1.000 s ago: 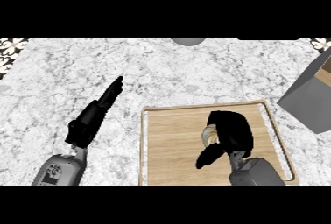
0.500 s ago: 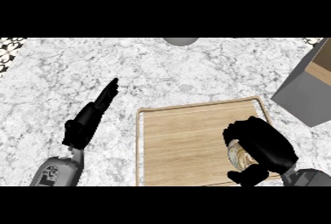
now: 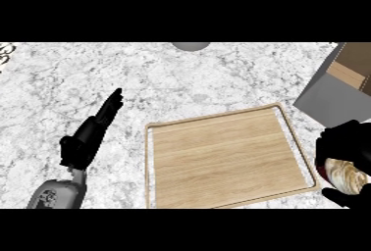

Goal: Pick the cupcake from the tray and place it in the cardboard box

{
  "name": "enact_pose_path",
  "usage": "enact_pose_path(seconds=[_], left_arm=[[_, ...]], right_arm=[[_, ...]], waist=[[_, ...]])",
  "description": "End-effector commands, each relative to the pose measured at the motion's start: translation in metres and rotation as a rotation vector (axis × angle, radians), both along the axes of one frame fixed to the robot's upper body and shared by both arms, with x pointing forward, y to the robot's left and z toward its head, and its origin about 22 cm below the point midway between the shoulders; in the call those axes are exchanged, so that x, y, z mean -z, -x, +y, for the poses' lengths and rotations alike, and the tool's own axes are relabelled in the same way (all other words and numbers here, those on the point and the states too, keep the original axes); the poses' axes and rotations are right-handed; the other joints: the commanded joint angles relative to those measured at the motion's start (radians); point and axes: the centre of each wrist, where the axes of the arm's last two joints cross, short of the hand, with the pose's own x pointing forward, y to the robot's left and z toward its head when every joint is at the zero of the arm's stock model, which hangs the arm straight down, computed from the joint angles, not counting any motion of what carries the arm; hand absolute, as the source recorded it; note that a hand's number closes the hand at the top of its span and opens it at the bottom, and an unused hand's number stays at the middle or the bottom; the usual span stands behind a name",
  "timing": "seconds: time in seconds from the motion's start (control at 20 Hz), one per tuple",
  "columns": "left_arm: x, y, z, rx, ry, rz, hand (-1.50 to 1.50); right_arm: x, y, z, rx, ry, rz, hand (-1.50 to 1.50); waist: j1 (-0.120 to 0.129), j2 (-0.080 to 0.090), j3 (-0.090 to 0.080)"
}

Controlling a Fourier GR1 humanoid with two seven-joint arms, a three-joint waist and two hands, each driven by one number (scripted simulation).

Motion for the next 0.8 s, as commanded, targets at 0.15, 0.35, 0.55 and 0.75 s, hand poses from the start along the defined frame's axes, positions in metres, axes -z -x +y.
enact_pose_path(seconds=[0.15, 0.35, 0.55, 0.75], left_arm=[[0.004, 0.006, 0.012, -0.037, 0.000, 0.003, 0.00], [-0.003, 0.005, -0.004, -0.004, 0.007, -0.006, 0.00], [0.000, 0.005, 0.010, 0.021, -0.019, -0.008, 0.00], [-0.005, -0.005, -0.016, 0.062, -0.008, -0.031, 0.00]], right_arm=[[-0.047, 0.007, -0.083, -0.136, -0.220, -0.041, 1.50], [-0.082, 0.018, -0.151, -0.078, -0.333, -0.042, 1.50], [-0.105, 0.041, -0.203, -0.004, -0.420, -0.039, 1.50], [-0.131, 0.056, -0.235, 0.088, -0.434, -0.056, 1.50]], waist=[[-0.031, -0.006, -0.002], [-0.007, 0.002, -0.004], [0.027, 0.012, -0.007], [0.072, 0.024, -0.007]])
